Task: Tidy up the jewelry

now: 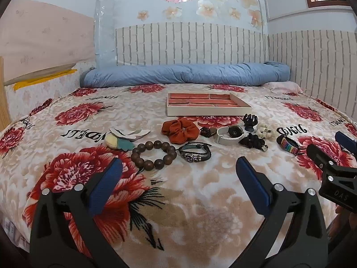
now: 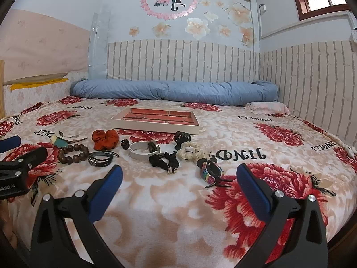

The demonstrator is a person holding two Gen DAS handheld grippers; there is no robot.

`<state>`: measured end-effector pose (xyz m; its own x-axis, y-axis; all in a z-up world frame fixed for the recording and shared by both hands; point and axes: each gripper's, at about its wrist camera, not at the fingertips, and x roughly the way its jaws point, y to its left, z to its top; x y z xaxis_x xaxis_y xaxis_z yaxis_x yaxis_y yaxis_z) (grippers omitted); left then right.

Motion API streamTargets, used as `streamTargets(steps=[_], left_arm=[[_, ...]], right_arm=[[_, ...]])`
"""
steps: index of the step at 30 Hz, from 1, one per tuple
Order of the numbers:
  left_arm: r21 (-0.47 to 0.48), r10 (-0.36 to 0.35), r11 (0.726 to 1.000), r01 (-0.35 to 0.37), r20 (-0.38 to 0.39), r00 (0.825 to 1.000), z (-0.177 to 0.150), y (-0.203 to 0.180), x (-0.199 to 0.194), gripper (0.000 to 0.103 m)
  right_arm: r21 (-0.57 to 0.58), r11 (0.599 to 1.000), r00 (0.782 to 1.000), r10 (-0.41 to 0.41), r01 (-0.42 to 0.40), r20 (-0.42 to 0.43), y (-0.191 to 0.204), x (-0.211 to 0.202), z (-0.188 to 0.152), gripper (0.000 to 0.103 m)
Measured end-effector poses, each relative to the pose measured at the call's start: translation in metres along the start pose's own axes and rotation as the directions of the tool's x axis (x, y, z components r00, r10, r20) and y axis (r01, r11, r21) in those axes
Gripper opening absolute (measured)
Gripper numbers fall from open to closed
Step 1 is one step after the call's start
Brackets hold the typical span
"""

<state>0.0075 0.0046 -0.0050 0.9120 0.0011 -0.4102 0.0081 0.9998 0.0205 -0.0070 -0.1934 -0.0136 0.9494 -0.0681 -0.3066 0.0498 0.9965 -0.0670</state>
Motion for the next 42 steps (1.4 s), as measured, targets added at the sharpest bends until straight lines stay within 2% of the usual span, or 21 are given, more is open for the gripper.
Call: streamTargets(steps=[24, 42], left_arm=[[-0.002, 0.003, 1.0, -0.003, 0.007, 1.0, 0.002, 0.0, -0.002, 0.098], [0.0, 0.002, 1.0, -0.002, 0.009, 1.0, 0.002, 0.0, -0.002, 0.098]], right_arm=[[-0.006, 1.0, 1.0, 0.004, -0.004, -0.001, -0.01, 0.004, 0.003, 0.099], [-0.014, 1.0, 1.0, 0.002, -0.002, 0.008, -0.002, 0.001, 0.0, 0.099]])
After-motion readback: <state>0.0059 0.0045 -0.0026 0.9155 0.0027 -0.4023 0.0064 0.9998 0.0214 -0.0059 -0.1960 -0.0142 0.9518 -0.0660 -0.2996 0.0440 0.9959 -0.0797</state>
